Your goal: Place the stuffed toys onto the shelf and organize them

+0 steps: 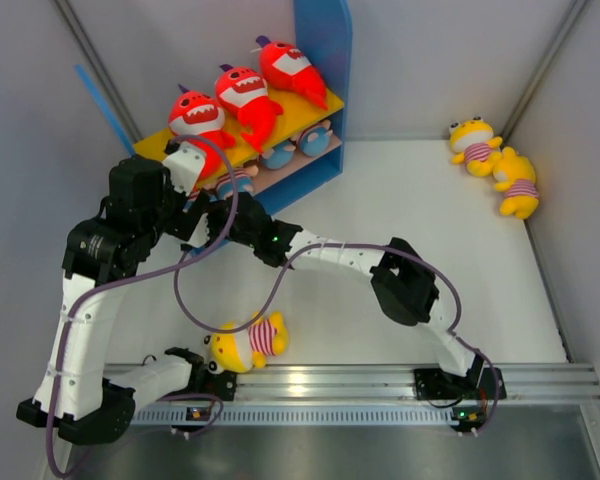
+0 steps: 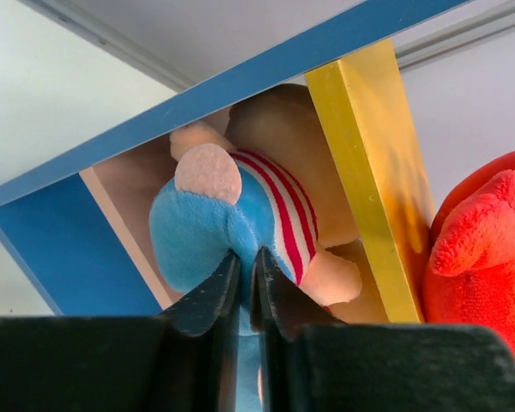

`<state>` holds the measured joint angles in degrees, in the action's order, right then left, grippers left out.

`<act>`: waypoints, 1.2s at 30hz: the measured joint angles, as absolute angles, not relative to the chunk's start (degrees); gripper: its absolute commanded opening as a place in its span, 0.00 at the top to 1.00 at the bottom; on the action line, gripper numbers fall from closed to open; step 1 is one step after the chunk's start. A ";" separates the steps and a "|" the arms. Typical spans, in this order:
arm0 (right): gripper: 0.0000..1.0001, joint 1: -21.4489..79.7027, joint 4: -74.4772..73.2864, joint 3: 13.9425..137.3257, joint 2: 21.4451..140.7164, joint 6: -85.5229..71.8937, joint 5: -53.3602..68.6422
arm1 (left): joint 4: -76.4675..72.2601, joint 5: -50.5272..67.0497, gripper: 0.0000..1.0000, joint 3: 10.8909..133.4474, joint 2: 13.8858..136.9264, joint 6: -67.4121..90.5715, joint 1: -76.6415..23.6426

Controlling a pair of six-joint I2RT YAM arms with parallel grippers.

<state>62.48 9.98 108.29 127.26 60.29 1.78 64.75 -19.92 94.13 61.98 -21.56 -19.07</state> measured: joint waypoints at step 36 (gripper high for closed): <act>0.29 63.18 -7.29 58.76 78.46 17.78 11.84 | 64.99 -23.05 0.02 87.74 58.65 -24.14 -16.34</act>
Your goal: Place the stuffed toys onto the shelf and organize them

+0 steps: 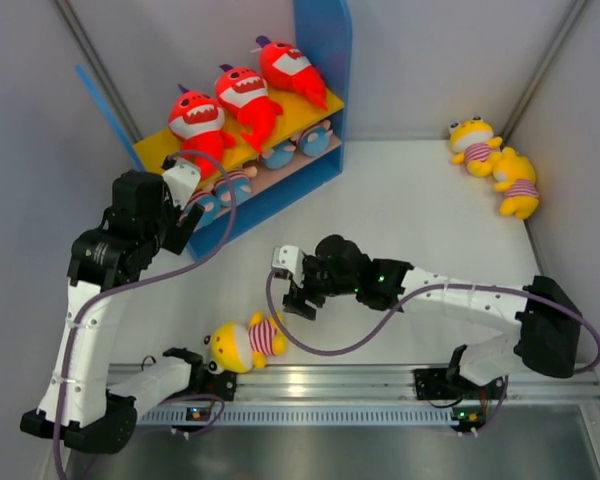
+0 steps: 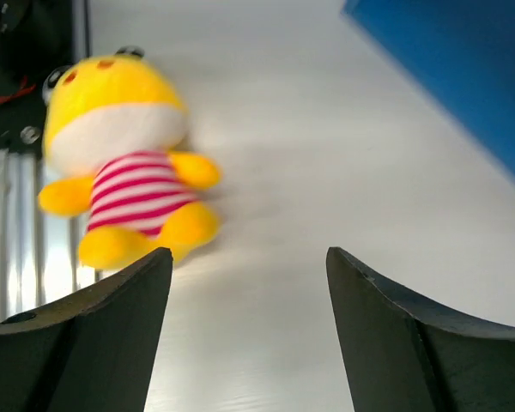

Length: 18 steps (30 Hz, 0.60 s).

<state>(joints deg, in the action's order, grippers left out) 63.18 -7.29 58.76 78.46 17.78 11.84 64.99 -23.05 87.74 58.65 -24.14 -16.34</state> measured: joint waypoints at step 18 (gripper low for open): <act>0.44 67.16 2.37 55.31 101.03 -16.84 13.52 | 66.65 -18.70 0.02 79.44 52.42 -23.73 -9.52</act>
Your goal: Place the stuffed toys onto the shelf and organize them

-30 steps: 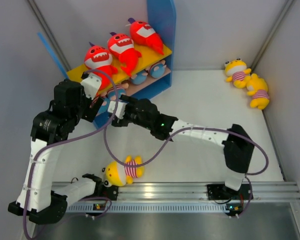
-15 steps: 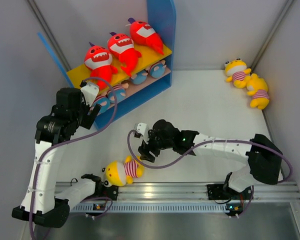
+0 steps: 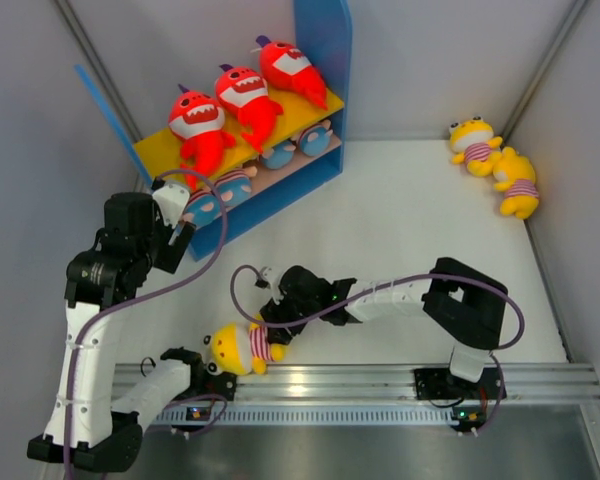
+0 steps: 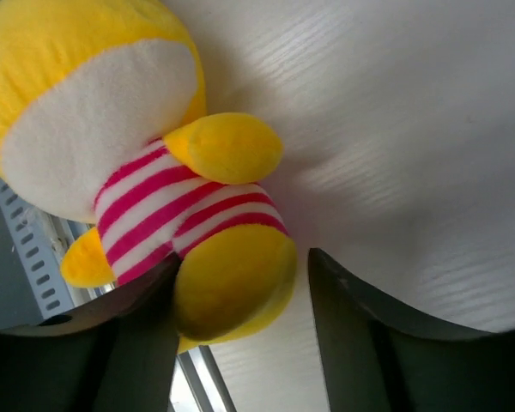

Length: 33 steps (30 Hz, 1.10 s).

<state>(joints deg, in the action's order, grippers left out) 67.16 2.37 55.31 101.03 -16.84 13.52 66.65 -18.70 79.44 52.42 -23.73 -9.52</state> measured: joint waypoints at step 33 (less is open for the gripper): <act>1.00 47.81 29.15 36.21 88.97 -43.75 7.79 | 66.83 -18.22 0.02 78.61 52.38 -23.73 -9.04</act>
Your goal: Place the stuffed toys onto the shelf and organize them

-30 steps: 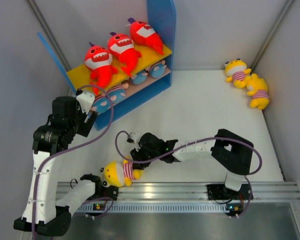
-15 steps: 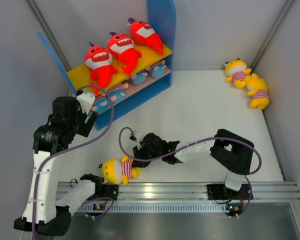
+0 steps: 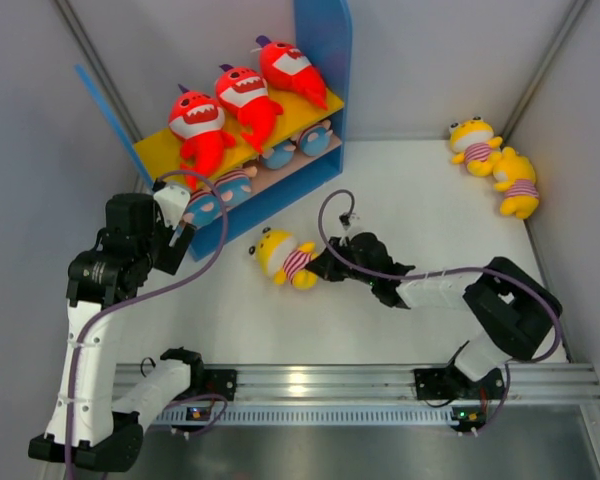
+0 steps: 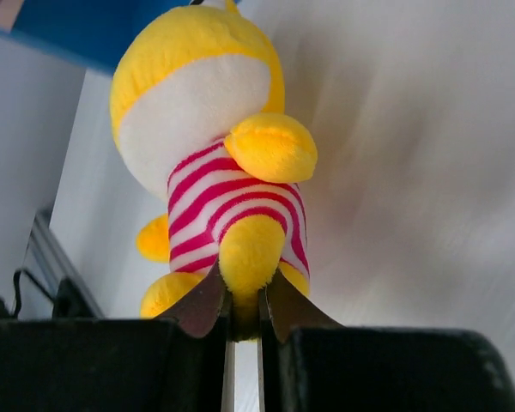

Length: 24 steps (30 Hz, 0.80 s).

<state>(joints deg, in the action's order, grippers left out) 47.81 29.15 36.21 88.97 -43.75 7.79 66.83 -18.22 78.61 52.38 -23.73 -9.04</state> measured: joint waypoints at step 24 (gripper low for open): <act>1.00 32.01 33.41 75.29 122.17 -53.25 -8.05 | 67.13 -13.47 0.03 83.50 53.63 -23.09 -9.04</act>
<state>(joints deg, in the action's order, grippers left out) 32.01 33.41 75.29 122.17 -53.25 -8.05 67.13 -13.47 83.50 53.63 -23.09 -9.04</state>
